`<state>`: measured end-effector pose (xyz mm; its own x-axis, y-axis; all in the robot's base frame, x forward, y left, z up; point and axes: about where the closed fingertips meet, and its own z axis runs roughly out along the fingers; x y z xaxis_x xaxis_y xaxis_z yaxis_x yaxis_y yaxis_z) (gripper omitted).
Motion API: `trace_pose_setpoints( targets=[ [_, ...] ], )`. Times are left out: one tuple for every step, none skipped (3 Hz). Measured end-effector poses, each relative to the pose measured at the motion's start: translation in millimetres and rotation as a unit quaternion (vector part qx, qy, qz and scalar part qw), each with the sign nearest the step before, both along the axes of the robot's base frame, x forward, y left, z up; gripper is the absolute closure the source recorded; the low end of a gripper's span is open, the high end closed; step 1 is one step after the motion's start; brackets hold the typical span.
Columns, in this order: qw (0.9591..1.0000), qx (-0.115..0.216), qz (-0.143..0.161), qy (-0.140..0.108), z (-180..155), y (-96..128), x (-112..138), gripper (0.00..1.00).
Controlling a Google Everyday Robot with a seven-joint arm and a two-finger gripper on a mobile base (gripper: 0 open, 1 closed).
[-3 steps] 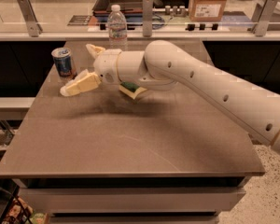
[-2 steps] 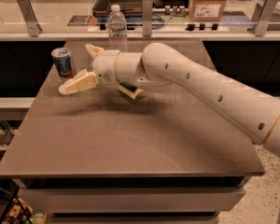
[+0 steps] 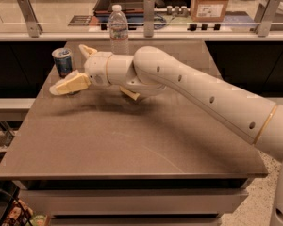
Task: Knock redbull can over
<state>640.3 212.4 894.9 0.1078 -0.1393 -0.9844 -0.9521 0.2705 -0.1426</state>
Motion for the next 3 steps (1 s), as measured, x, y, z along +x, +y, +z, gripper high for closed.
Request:
trace_pose_setpoints(
  targets=[
    [1.0, 0.0, 0.002, 0.0, 0.3, 1.1, -0.9, 0.17],
    [1.0, 0.0, 0.004, 0.0, 0.6, 3.7, -2.2, 0.42],
    [1.0, 0.0, 0.005, 0.0, 0.9, 5.7, -3.3, 0.64]
  ],
)
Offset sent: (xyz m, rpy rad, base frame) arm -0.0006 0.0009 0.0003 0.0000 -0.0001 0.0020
